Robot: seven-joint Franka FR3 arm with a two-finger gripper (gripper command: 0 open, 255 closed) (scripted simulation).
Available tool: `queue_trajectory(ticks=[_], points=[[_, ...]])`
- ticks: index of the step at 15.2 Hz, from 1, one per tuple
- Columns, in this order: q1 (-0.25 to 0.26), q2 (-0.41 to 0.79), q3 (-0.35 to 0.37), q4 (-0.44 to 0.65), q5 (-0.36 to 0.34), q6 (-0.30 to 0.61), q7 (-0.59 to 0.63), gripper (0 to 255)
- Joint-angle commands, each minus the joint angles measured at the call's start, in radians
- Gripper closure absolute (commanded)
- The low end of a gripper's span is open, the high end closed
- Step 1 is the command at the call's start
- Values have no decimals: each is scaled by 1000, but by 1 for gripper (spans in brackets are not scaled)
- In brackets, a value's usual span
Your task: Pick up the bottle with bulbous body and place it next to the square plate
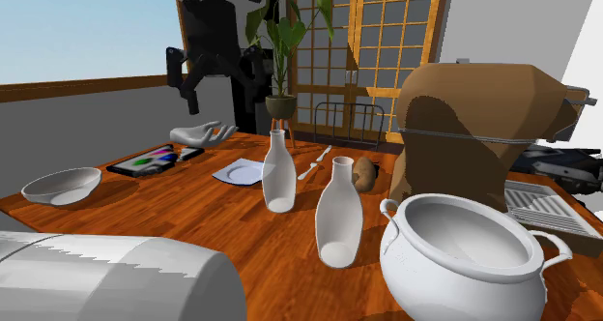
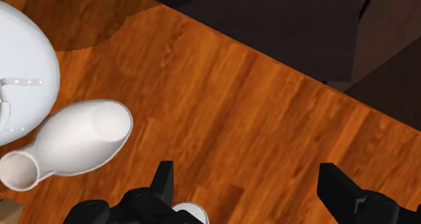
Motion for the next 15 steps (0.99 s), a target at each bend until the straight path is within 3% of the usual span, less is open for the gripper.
queue_trajectory(ticks=[1,15], points=[[0,0,0,0,0,0,0,0],[-105,226,-298,-13,-132,292,-273,0]])
